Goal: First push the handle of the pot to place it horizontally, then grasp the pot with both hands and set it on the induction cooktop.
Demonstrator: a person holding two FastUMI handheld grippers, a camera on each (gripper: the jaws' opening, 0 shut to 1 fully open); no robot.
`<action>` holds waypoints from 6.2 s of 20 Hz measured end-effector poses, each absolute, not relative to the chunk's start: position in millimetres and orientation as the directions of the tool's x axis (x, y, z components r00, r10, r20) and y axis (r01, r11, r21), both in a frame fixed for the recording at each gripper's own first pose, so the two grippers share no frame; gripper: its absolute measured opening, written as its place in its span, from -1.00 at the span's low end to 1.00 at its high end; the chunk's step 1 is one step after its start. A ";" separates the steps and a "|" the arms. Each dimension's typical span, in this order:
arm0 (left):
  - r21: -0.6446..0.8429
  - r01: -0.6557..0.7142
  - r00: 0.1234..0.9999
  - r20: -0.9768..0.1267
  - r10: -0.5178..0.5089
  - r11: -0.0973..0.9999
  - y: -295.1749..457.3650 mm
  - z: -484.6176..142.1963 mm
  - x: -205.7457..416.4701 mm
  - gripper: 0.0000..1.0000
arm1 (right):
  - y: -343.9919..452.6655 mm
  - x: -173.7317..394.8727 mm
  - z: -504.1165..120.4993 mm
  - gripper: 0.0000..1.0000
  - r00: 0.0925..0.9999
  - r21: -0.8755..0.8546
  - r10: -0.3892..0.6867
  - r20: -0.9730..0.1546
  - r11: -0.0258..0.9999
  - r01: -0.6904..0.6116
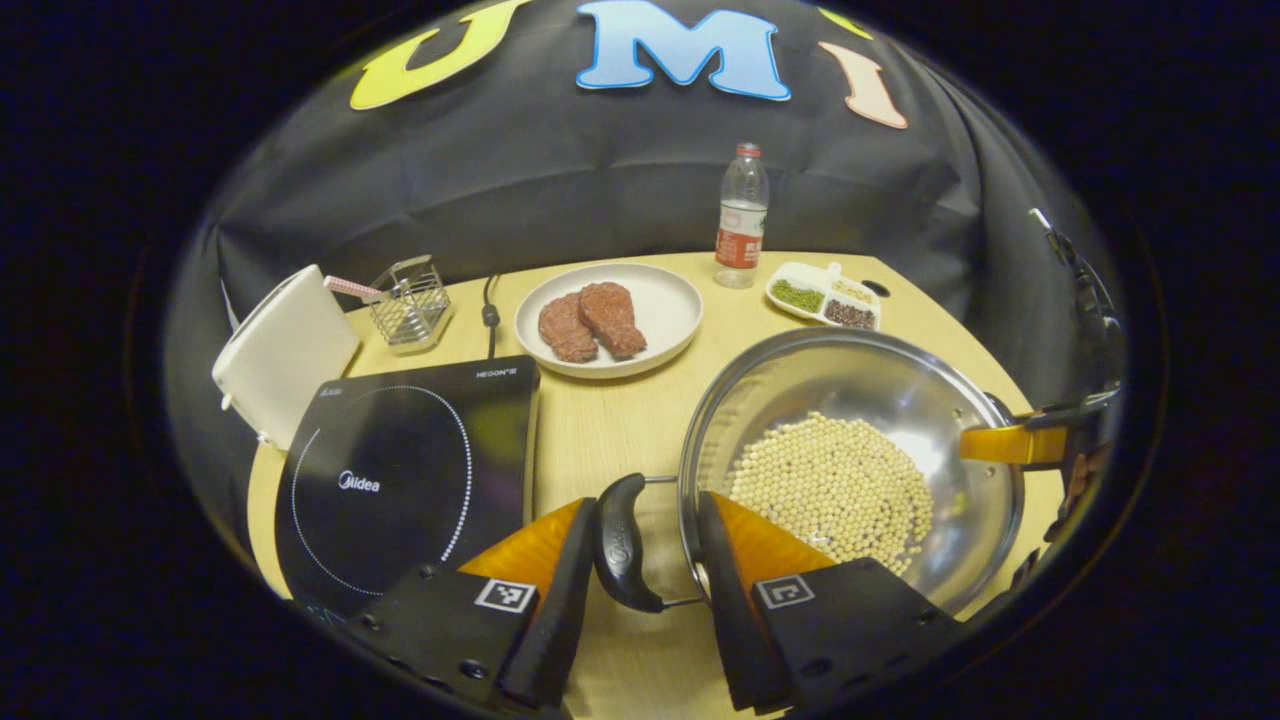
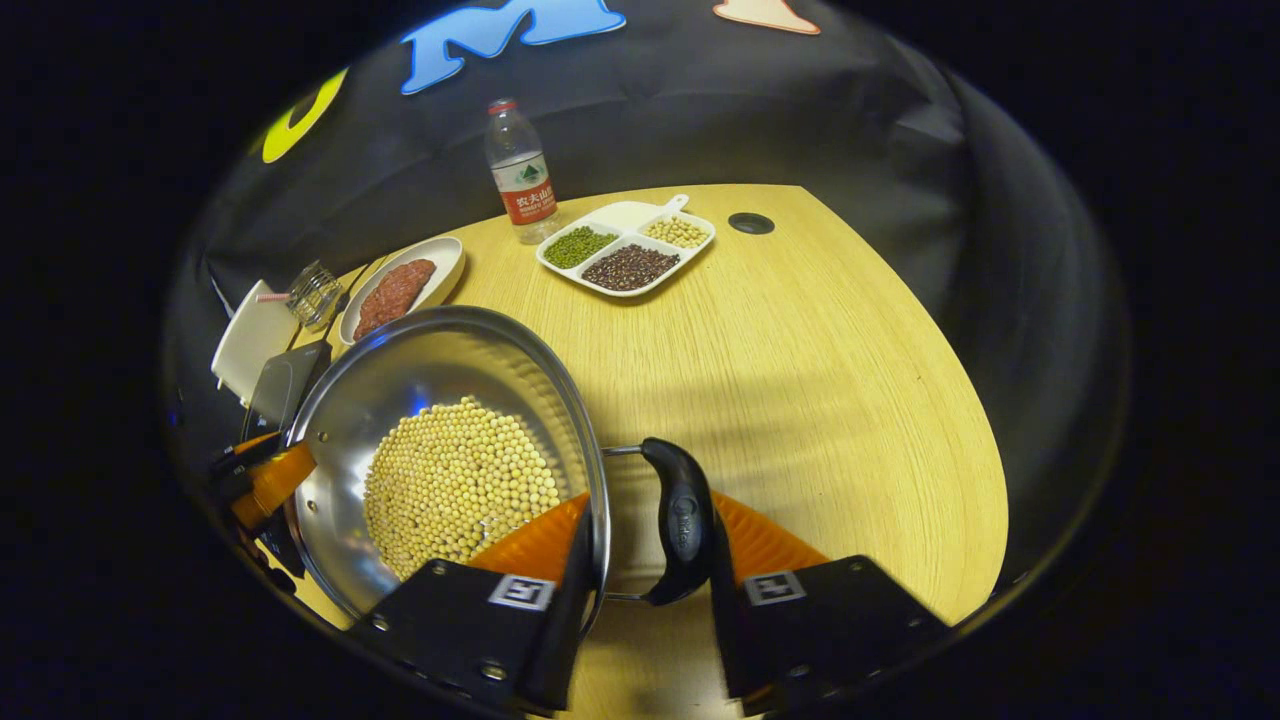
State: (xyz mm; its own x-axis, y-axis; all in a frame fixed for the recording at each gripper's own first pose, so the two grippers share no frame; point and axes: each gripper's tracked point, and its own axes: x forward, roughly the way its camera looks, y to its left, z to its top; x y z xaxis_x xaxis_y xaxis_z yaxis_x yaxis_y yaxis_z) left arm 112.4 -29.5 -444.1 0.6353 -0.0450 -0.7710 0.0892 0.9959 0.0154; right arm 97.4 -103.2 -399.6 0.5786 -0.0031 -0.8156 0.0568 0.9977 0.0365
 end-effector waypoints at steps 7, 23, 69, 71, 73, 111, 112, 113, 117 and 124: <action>0.042 0.124 0.642 -0.766 -0.048 0.991 -29.5 -440.0 115.6 0.16 | -102.5 96.8 -400.4 0.05 0.586 0.031 -0.014 -0.810 0.997 0.066; 0.035 0.083 0.669 -0.742 -0.030 0.996 9.4 -365.5 72.2 0.22 | -55.4 56.1 -335.7 0.04 0.623 0.014 -0.011 -0.782 0.999 0.035; 0.067 -0.039 0.639 -0.765 0.077 0.997 286.5 -338.5 66.0 0.15 | 202.7 82.2 -339.9 0.04 0.608 0.057 0.054 -0.792 0.998 -0.014; 0.090 -0.039 0.642 -0.761 0.094 0.995 298.6 -335.9 74.9 0.15 | 214.3 89.5 -343.4 0.04 0.601 0.065 0.062 -0.797 0.998 -0.017; 0.099 -0.041 0.639 -0.762 0.102 0.994 308.1 -338.5 85.6 0.10 | 223.4 97.1 -344.6 0.04 0.598 0.070 0.066 -0.799 0.997 -0.017; 0.088 -0.158 0.803 -0.569 0.179 0.984 281.2 -169.7 29.8 0.66 | 206.7 103.0 -289.7 0.60 0.782 0.101 0.118 -0.612 0.992 -0.071; 0.068 -0.157 0.821 -0.546 0.168 0.985 260.6 -159.2 31.0 0.66 | 197.8 99.4 -278.6 0.60 0.794 0.096 0.124 -0.595 0.992 -0.083; 0.045 -0.149 0.840 -0.522 0.150 0.988 239.3 -145.2 29.8 0.67 | 188.7 95.4 -266.5 0.60 0.809 0.091 0.129 -0.573 0.991 -0.094; -0.019 -0.105 0.906 -0.414 0.088 0.994 153.4 -93.1 24.1 0.76 | 140.4 68.5 -208.4 0.60 0.871 0.063 0.139 -0.472 0.990 -0.125; -0.080 -0.067 0.970 -0.240 0.046 0.995 12.0 14.9 -1.5 0.63 | 51.7 34.4 -81.4 0.60 0.963 0.026 0.123 -0.239 0.992 -0.120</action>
